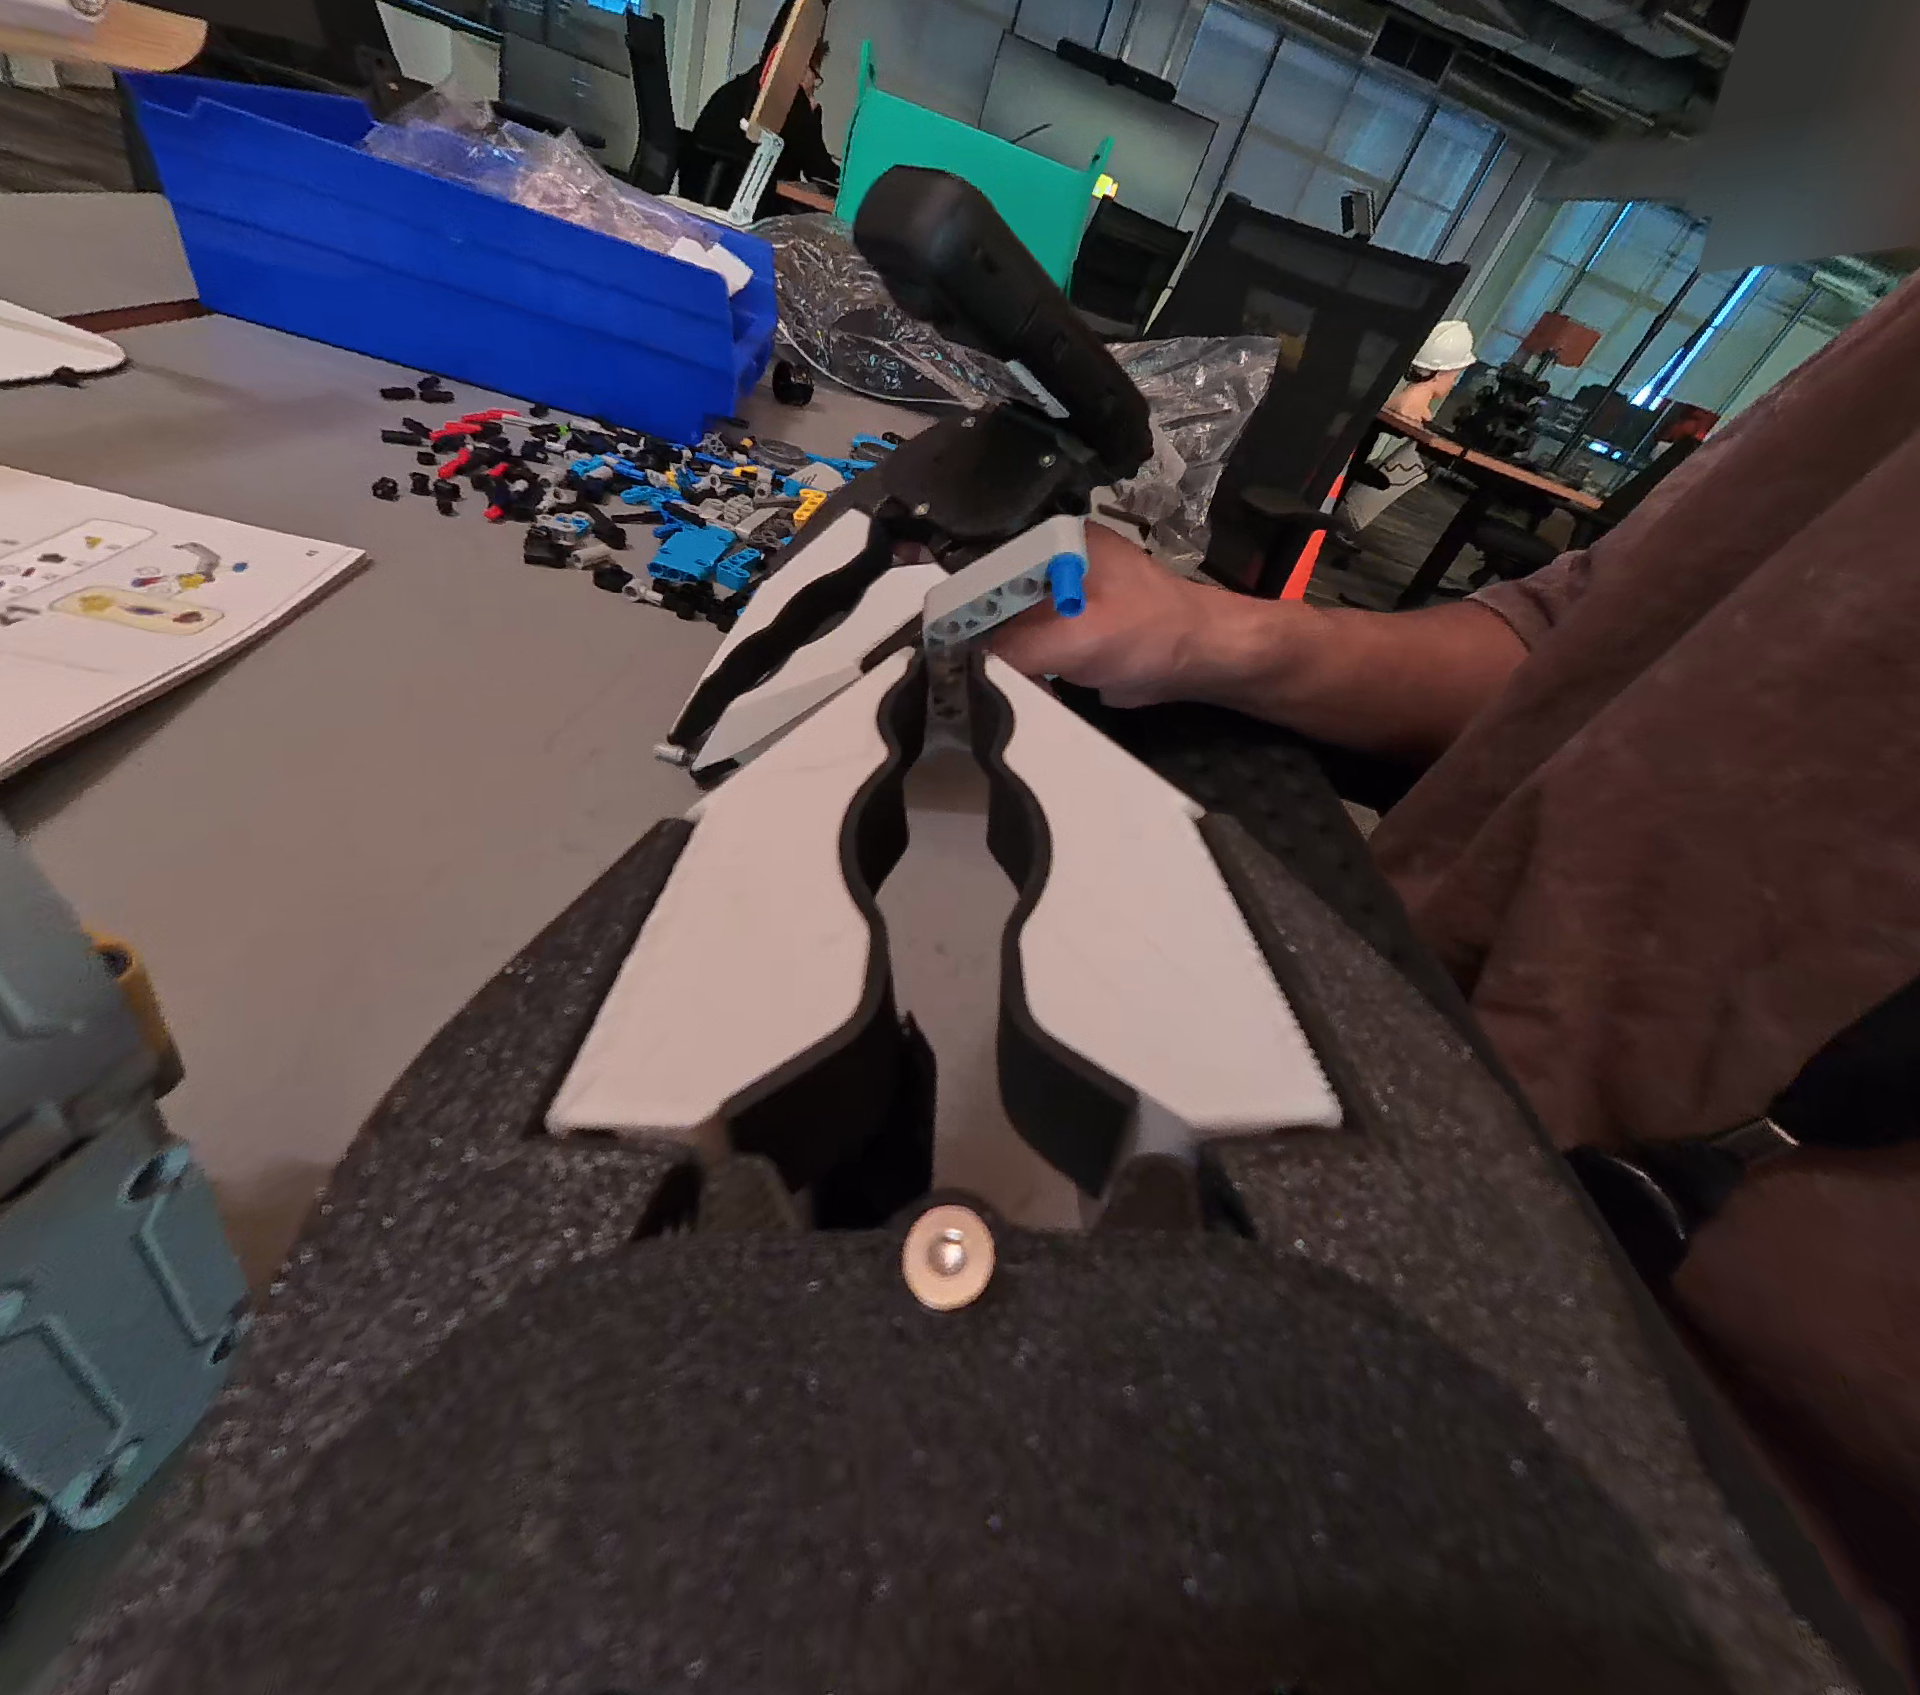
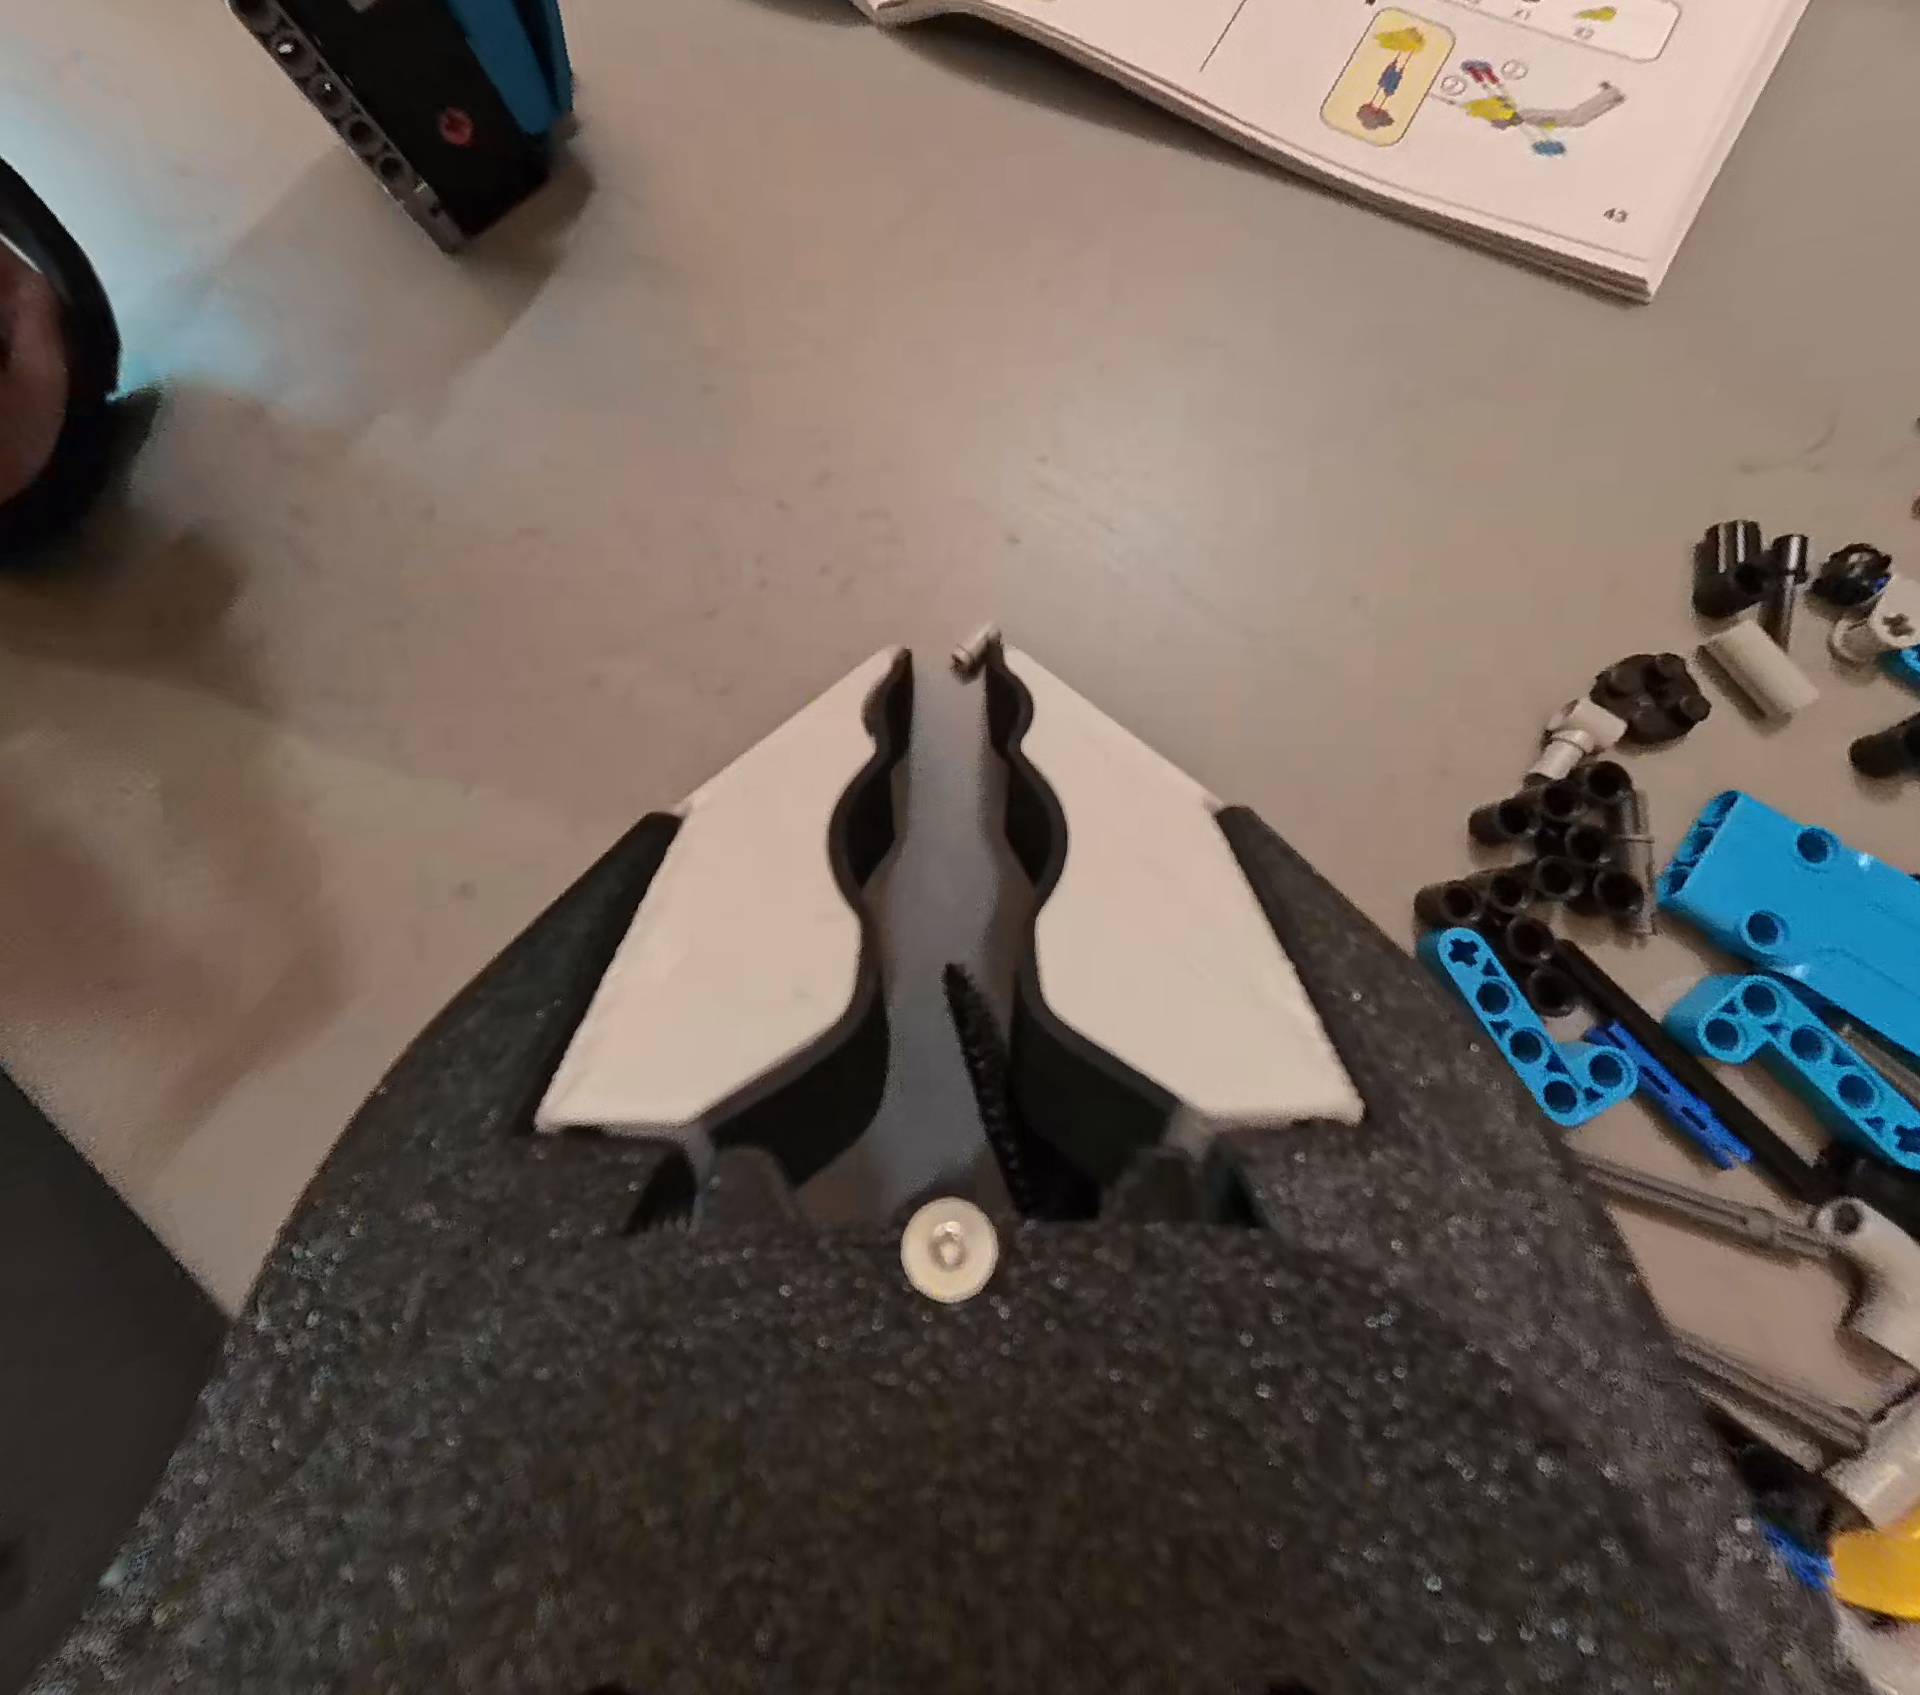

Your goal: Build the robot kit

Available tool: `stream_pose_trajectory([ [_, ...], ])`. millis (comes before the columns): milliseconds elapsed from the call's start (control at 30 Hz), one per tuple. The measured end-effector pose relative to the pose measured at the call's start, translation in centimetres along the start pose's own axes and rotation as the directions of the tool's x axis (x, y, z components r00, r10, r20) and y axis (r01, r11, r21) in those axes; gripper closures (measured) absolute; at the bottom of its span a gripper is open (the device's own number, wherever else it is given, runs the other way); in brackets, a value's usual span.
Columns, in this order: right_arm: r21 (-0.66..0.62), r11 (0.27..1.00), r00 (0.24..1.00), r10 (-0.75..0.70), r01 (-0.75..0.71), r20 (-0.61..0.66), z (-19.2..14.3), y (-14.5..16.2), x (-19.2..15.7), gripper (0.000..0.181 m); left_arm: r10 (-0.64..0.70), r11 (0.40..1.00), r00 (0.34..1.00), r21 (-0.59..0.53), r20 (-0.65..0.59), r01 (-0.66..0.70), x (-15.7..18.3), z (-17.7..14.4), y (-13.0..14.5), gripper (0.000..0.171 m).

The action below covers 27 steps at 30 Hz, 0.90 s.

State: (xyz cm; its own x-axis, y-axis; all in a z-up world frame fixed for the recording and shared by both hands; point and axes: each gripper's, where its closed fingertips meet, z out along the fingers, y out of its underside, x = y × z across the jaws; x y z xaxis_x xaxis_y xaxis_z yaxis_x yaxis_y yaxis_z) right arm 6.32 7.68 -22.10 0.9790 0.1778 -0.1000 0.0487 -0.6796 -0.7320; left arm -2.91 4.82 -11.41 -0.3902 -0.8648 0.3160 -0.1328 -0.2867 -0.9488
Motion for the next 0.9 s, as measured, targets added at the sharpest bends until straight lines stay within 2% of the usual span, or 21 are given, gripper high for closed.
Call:
stream_pose_trajectory([
  [167, -0.011, 0.999, 0.998, -0.043, 0.043, -0.044, 0.20, -0.01, 0.04, 0.168, -0.011, 1.000, 1.000, -0.008, -0.008, 0.011, -0.03, 0.07, 0.12, 0.164],
  [400, -0.008, 0.999, 0.999, -0.043, 0.043, -0.015, 0.31, -0.10, -0.14, 0.176, -0.002, 1.000, 1.000, -0.011, -0.006, 0.002, 0.07, 0.09, 0.18, 0.164],
  [600, -0.003, 1.000, 1.000, 0.016, -0.016, 0.012, 0.42, -0.29, -0.43, 0.166, -0.002, 1.000, 1.000, -0.017, -0.010, 0.002, 0.12, 0.15, 0.26, 0.164],
  [700, -0.013, 1.000, 1.000, -0.007, 0.006, -0.030, 0.61, -0.36, -0.09, 0.174, -0.002, 1.000, 1.000, -0.019, -0.010, 0.002, 0.13, 0.16, 0.30, 0.164],
  [900, -0.002, 1.000, 1.000, -0.026, 0.026, -0.010, 0.47, -0.23, -0.12, 0.174, 0.000, 1.000, 1.000, -0.020, -0.010, 0.000, 0.15, 0.11, 0.33, 0.164],
])
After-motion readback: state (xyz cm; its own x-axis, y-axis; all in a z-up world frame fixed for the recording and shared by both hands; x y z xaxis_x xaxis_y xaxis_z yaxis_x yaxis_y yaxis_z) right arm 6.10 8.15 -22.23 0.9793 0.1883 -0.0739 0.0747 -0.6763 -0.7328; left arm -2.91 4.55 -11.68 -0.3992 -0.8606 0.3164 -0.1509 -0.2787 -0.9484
